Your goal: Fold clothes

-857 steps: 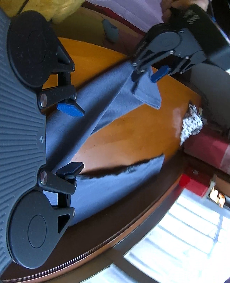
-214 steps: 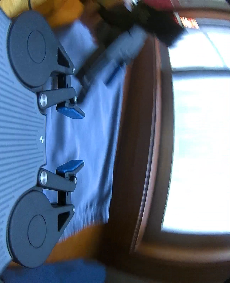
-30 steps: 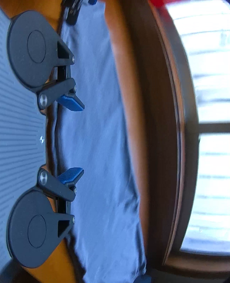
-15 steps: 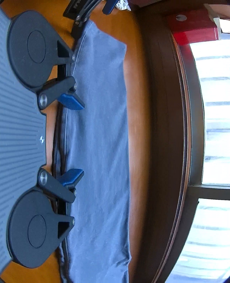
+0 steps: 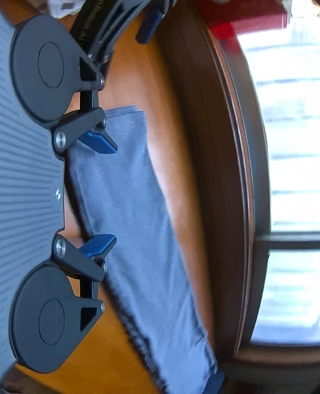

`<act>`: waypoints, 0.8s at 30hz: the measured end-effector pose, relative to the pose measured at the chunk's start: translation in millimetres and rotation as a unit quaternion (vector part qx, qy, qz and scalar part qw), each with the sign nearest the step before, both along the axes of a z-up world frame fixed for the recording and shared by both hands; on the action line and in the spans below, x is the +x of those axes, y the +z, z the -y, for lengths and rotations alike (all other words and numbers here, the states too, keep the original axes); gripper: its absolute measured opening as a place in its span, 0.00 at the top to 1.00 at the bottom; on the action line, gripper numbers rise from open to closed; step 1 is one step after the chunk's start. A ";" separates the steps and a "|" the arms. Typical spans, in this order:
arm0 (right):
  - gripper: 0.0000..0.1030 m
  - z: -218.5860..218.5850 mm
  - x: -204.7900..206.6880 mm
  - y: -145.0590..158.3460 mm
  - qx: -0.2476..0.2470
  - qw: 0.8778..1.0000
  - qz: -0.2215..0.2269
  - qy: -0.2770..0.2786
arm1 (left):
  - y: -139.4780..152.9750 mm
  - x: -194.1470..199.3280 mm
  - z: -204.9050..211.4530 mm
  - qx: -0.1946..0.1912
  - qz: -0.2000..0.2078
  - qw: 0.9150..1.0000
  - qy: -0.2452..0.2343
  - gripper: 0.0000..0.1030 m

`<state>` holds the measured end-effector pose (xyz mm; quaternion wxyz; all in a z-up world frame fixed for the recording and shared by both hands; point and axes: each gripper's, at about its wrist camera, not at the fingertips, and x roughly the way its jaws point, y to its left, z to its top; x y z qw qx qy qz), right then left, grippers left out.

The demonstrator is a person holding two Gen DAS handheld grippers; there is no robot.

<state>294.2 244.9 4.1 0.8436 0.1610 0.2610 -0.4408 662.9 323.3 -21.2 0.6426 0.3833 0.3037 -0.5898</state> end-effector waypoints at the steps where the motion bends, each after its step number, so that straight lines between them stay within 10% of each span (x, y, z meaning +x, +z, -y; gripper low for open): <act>1: 0.29 -3.3 1.5 0.3 0.003 1.000 0.002 -0.023 | -0.6 1.4 -0.1 -0.004 -0.002 1.000 -0.009 0.02; 12: 0.35 -17.1 14.1 0.9 0.015 0.987 0.016 -0.158 | -11.4 16.7 1.2 -0.044 -0.050 0.998 0.011 0.02; 16: 0.52 -11.4 17.4 1.1 0.044 0.974 0.024 -0.220 | -12.2 11.2 6.2 -0.058 -0.068 0.995 0.035 0.04; 24: 0.56 -8.1 9.4 2.5 0.040 0.970 0.030 -0.237 | -11.0 -3.9 -1.1 -0.097 -0.079 0.984 0.124 0.09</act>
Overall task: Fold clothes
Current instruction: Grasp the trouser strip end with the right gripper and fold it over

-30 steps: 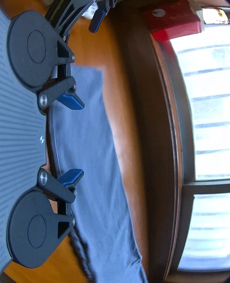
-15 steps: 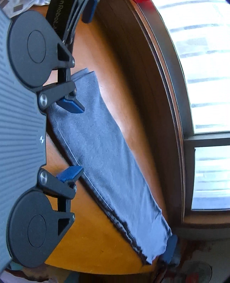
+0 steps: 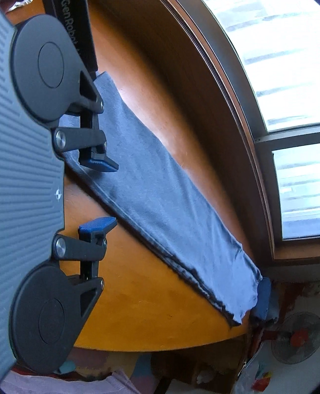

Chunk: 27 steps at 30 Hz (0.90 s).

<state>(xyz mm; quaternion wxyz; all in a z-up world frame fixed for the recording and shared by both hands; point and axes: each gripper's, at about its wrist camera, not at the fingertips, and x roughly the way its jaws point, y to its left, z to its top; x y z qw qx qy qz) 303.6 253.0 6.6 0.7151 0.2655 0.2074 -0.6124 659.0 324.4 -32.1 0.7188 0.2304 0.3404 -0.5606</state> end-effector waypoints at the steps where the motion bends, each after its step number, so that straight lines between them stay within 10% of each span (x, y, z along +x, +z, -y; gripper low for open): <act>1: 0.56 3.0 -0.4 -0.4 0.002 1.000 0.001 0.006 | 0.8 -0.6 -0.1 -0.001 0.002 1.000 0.003 0.09; 11: 0.51 1.4 -1.6 1.0 -0.020 0.981 -0.030 0.189 | 4.3 21.4 31.1 0.060 -0.020 0.995 -0.081 0.09; 27: 0.35 5.2 -31.2 15.4 -0.041 0.960 -0.029 0.277 | -11.0 4.6 56.4 0.079 0.022 0.969 -0.233 0.13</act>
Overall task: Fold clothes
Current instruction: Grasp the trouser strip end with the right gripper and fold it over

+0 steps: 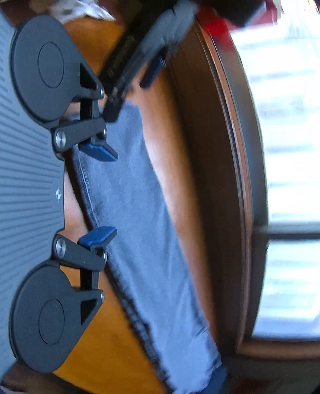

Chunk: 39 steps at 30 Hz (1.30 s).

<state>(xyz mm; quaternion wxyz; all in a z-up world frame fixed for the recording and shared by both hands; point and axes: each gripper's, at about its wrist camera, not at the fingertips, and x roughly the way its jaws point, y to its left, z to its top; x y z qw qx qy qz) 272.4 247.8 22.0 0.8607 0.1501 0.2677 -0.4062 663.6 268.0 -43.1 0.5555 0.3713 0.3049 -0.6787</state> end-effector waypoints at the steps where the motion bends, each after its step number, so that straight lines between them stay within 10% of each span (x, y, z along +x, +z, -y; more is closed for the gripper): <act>1: 0.34 -3.4 -1.8 1.3 -0.010 0.999 -0.005 0.031 | -0.4 1.2 0.8 0.001 -0.003 1.000 0.000 0.13; 10: 0.35 -38.3 23.6 -15.7 -0.093 0.971 -0.074 0.206 | 1.1 27.3 -11.3 0.011 -0.011 1.000 0.022 0.12; 13: 0.42 -34.8 28.1 -23.6 -0.092 0.972 -0.078 0.202 | 3.1 33.3 -21.3 0.008 -0.008 1.000 0.021 0.12; 17: 0.75 -24.6 29.0 -22.1 -0.045 0.978 -0.051 0.198 | 2.3 38.4 -30.7 0.008 -0.007 1.000 0.021 0.12; 32: 0.93 23.9 -25.9 12.6 0.163 0.967 0.168 0.098 | 18.7 39.1 -49.8 -0.012 -0.002 0.999 0.030 0.12; 39: 0.93 46.9 -52.5 4.8 0.150 0.971 0.185 0.025 | 20.3 21.5 -36.8 -0.010 -0.001 1.000 0.010 0.12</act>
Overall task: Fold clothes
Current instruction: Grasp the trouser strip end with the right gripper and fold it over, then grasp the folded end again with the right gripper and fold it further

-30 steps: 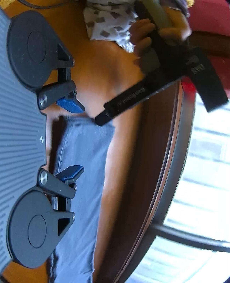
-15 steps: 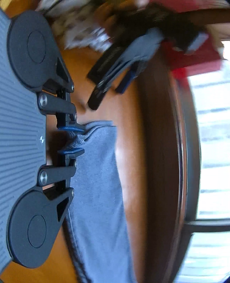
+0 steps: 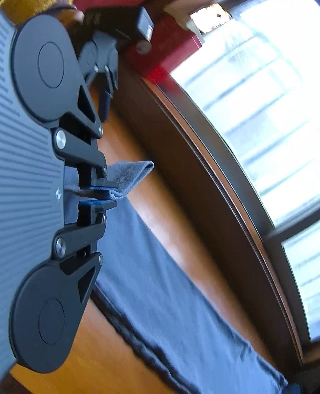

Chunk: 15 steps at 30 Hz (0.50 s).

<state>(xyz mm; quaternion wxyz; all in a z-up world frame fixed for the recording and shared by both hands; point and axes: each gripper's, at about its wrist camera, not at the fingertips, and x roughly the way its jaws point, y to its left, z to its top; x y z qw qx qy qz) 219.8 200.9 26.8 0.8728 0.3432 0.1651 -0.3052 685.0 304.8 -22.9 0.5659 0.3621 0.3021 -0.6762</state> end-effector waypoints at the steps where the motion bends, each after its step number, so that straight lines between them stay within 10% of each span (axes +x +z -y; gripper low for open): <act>1: 0.93 3.7 -0.8 -1.7 -0.004 1.000 -0.003 -0.010 | -1.1 -2.1 0.8 0.003 0.002 1.000 -0.002 0.12; 15: 0.84 -5.6 7.8 -10.8 -0.089 0.984 -0.137 -0.068 | -10.1 -6.4 -7.8 0.017 -0.019 1.000 0.006 0.12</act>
